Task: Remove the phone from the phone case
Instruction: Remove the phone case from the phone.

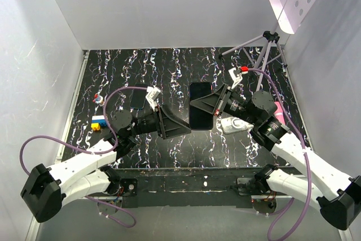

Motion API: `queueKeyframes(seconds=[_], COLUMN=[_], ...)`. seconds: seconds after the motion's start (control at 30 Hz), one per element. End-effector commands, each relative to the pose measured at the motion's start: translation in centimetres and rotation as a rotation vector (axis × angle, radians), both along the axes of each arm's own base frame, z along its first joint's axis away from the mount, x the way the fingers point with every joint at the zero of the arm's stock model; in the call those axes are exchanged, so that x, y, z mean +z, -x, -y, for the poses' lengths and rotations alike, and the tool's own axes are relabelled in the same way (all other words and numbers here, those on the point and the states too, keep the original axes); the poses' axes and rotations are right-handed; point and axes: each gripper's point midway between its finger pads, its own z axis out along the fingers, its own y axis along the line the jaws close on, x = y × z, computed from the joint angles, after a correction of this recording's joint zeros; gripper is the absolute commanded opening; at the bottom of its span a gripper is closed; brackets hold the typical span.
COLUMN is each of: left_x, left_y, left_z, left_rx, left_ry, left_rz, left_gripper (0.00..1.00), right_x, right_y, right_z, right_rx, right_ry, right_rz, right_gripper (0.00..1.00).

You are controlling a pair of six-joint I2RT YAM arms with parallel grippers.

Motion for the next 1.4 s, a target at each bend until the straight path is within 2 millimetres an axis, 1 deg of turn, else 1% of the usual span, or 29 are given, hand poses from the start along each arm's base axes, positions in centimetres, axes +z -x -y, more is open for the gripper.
queueKeyframes(seconds=[0.0, 0.13, 0.27, 0.53, 0.7, 0.8, 0.83, 0.87, 0.93, 0.97, 1.1, 1.2, 1.3, 1.37], left_x=[1.8, 2.1, 2.0, 2.1, 2.0, 1.9, 1.8, 1.9, 1.9, 2.0, 2.0, 2.2, 3.0, 3.8], left_y=[1.2, 1.3, 1.2, 0.4, 0.3, 0.3, 0.4, 0.6, 1.0, 1.4, 3.8, 5.1, 6.2, 6.6], left_z=[0.0, 0.3, 0.7, 1.6, 2.1, 2.4, 2.5, 2.5, 2.6, 2.5, 1.9, 1.6, 0.9, 0.2], left_rx=[-0.042, -0.055, -0.061, -0.059, -0.084, -0.099, -0.104, -0.113, -0.131, -0.15, -0.259, -0.3, -0.322, -0.297], left_ry=[0.057, 0.074, 0.066, 0.067, 0.069, 0.064, 0.061, 0.064, 0.066, 0.068, 0.054, 0.025, 0.03, 0.061], left_rz=[0.055, 0.054, 0.052, 0.034, 0.025, 0.025, 0.027, 0.038, 0.073, 0.104, 0.291, 0.421, 0.532, 0.61], left_gripper=[0.68, 0.66, 0.53, 0.41, 0.34, 0.25, 0.2, 0.14, 0.03, 0.0, 0.0, 0.0, 0.0, 0.0], right_x=[1.8, 1.9, 2.2, 1.8, 1.6, 1.6, 1.8, 1.8, 1.7, 1.8, 1.5, 1.0, 0.7, 0.5], right_y=[-0.5, -0.5, -0.5, -0.1, 0.0, -0.1, 0.0, 0.1, 0.0, 0.0, -0.1, -0.1, 0.0, 0.0], right_z=[0.0, 0.1, 0.0, 0.0, 0.1, 0.1, 0.1, 0.1, 0.0, 0.1, -0.4, -0.9, -1.3, -1.5], right_rx=[-0.029, -0.031, -0.026, -0.01, -0.012, -0.009, -0.007, -0.004, -0.004, -0.004, 0.028, 0.069, 0.115, 0.156], right_ry=[-0.053, -0.055, -0.059, -0.065, -0.064, -0.064, -0.07, -0.073, -0.083, -0.087, -0.11, -0.125, -0.181, -0.23], right_rz=[0.056, 0.058, 0.06, 0.055, 0.053, 0.053, 0.056, 0.053, 0.038, 0.025, -0.052, -0.13, -0.199, -0.237], right_gripper=[0.01, 0.01, 0.01, 0.01, 0.01, 0.01, 0.01, 0.01, 0.01, 0.01, 0.01, 0.01, 0.01, 0.01])
